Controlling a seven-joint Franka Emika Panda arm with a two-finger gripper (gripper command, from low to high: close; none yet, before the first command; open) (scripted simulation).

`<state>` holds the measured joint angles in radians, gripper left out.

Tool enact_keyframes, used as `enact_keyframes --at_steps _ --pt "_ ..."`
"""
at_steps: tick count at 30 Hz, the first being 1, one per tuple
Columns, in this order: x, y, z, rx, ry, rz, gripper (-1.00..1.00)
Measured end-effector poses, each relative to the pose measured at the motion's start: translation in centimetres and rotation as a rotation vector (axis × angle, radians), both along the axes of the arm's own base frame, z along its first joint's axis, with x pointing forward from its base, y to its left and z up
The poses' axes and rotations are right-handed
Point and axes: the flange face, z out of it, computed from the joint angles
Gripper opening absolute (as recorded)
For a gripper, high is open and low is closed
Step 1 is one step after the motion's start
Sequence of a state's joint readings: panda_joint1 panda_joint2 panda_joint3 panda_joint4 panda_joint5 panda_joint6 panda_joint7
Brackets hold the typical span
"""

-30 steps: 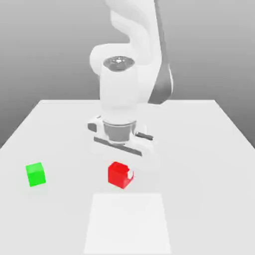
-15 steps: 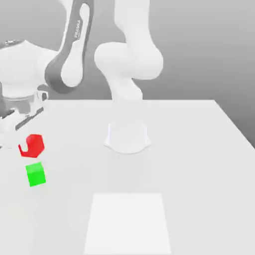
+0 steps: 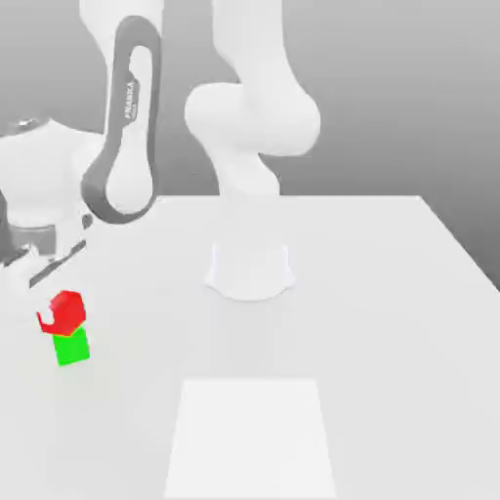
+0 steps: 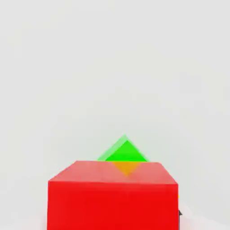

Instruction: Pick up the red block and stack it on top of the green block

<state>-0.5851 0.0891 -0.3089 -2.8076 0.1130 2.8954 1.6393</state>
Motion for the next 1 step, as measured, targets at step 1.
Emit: enact_keyframes --at_steps 1 --pt "0.00 0.00 0.00 0.000 0.000 0.000 1.00"
